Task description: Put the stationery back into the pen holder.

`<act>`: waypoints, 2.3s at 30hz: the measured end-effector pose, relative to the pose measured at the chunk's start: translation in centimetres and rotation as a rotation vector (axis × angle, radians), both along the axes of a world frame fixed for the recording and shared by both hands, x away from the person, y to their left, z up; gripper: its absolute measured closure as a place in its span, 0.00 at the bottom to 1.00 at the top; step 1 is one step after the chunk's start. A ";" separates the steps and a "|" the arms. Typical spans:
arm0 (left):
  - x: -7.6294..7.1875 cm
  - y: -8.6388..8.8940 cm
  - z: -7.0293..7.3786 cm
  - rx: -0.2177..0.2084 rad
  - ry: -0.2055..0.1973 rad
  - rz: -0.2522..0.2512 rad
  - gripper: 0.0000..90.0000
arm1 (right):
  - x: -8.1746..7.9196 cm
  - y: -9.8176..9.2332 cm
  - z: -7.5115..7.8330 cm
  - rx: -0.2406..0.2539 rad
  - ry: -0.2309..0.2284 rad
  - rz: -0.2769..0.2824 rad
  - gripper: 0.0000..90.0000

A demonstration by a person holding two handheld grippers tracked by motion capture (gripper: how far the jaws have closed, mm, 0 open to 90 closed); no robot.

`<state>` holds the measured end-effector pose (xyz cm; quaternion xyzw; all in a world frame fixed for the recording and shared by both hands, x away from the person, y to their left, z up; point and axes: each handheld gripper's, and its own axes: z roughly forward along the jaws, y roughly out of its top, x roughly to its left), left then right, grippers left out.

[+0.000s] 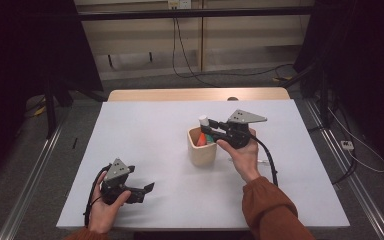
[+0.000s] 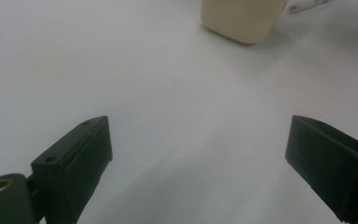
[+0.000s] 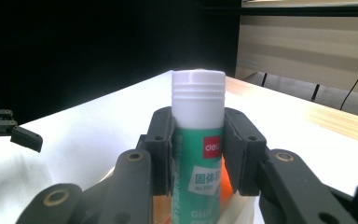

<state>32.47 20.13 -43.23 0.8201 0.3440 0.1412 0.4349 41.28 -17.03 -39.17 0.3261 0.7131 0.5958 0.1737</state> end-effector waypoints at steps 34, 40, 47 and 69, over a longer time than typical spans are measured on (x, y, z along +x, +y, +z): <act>0.0 -0.1 -0.1 -0.001 0.006 -0.002 0.08 | -0.8 -3.3 0.9 -0.123 0.071 -0.152 0.21; 0.0 -0.1 -0.1 -0.004 0.006 -0.002 0.08 | -1.1 -4.4 1.1 -0.116 0.092 -0.158 0.14; 0.0 -0.1 -0.1 -0.003 0.006 -0.002 0.08 | -1.7 -5.9 1.2 -0.135 0.104 -0.170 0.08; 0.0 -0.3 -0.1 0.001 0.004 -0.014 0.08 | -4.9 -9.3 -0.5 -0.260 0.190 -0.255 0.06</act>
